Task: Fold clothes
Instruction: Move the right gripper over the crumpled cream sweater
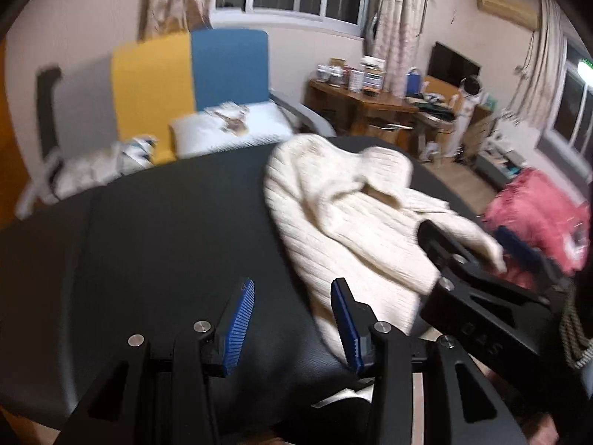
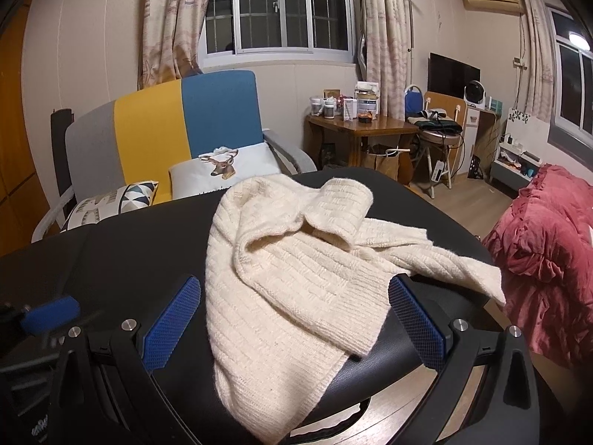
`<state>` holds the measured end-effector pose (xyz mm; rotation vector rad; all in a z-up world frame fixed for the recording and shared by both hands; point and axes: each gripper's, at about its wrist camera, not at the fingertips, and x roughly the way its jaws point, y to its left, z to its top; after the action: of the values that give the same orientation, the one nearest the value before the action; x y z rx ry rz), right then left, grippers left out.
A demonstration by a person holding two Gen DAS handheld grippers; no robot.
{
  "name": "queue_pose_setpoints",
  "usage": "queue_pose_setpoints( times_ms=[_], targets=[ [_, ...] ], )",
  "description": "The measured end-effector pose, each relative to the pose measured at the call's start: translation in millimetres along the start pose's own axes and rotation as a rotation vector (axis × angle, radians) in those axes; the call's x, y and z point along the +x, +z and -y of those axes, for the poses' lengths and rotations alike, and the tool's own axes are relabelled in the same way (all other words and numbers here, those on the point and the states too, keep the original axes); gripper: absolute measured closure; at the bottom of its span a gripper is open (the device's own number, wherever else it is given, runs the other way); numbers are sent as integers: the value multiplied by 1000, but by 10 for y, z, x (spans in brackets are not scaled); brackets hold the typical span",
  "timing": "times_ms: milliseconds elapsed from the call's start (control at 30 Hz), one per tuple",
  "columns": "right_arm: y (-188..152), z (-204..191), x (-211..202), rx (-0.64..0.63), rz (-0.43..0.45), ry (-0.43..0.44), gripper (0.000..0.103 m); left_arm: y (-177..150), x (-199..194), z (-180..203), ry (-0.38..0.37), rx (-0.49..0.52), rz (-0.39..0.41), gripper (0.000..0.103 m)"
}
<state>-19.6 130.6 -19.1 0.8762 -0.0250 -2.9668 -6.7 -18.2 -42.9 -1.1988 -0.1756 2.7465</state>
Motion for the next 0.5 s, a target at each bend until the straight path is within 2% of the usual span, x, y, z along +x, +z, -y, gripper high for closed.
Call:
queue_pose_setpoints(
  times_ms=[200, 300, 333, 433, 500],
  targets=[
    [-38, -31, 39, 0, -21, 31, 0, -124, 119, -75, 47, -34, -55, 59],
    [-62, -18, 52, 10, -38, 87, 0, -227, 206, -222, 21, -80, -137, 59],
    [-81, 21, 90, 44, -66, 156, 0, -278, 263, -330, -26, -120, -189, 59],
    [-158, 195, 270, 200, -190, 449, 0, -443, 405, -627, -159, -225, -312, 59],
    [-209, 311, 390, 305, -273, 644, 0, -562, 411, -853, -262, -303, -342, 59]
  ],
)
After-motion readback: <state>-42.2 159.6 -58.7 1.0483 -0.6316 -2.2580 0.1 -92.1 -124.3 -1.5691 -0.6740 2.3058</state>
